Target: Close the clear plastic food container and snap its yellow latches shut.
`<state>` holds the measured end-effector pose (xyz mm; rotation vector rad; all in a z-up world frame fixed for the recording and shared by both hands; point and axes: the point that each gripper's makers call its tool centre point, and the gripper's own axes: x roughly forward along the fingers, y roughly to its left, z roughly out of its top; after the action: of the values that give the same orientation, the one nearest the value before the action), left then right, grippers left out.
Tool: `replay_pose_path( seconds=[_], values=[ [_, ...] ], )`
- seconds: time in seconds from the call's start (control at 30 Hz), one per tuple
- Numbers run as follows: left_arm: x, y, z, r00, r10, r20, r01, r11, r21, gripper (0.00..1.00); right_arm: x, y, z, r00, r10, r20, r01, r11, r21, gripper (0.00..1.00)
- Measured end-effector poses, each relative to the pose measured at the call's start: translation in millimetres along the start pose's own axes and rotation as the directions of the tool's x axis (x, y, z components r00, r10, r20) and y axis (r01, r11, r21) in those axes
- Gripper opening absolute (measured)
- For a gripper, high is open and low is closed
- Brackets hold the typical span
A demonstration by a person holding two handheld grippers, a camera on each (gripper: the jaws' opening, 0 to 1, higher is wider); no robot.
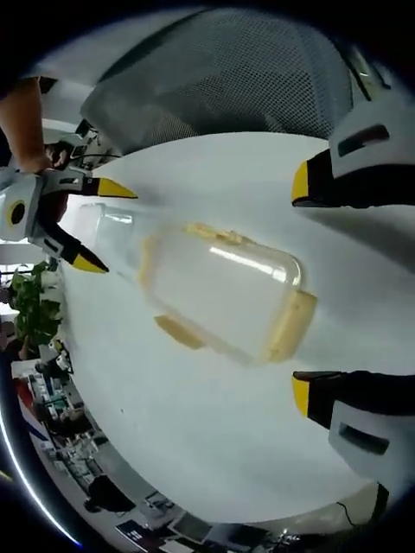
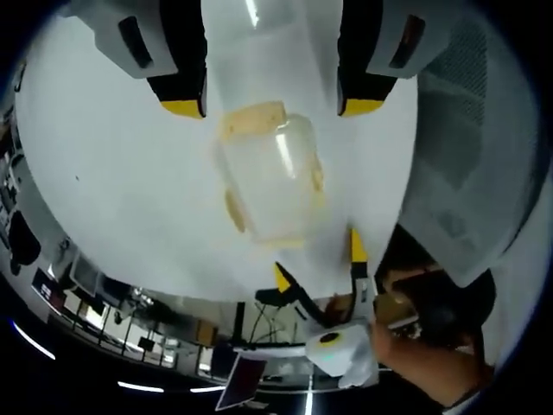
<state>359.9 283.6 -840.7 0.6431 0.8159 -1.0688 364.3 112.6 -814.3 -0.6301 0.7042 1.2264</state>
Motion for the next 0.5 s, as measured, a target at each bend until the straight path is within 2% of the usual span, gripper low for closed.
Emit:
replay_pose_path(
  seconds=[0.1, 0.27, 0.5],
  values=[
    [1.0, 1.2, -2.8, 1.000, -0.006, -0.027, 0.007, 1.000, 0.030, 0.77, 2.1, -0.1, 1.8, 1.000, 0.006, -0.005, -0.006, 1.000, -0.013, 0.60],
    [1.6, 7.6, 0.8, 1.000, 0.003, -0.025, -0.002, 0.998, 0.067, 0.76, 6.4, -1.5, 4.5, 1.000, 0.016, -0.016, -0.017, 0.999, -0.038, 0.59],
    [4.7, 9.9, -0.7, 0.999, -0.016, -0.047, 0.021, 0.994, 0.103, 0.75, 10.7, -2.2, 3.3, 0.999, 0.033, -0.035, -0.035, 0.997, -0.063, 0.59]
  ],
)
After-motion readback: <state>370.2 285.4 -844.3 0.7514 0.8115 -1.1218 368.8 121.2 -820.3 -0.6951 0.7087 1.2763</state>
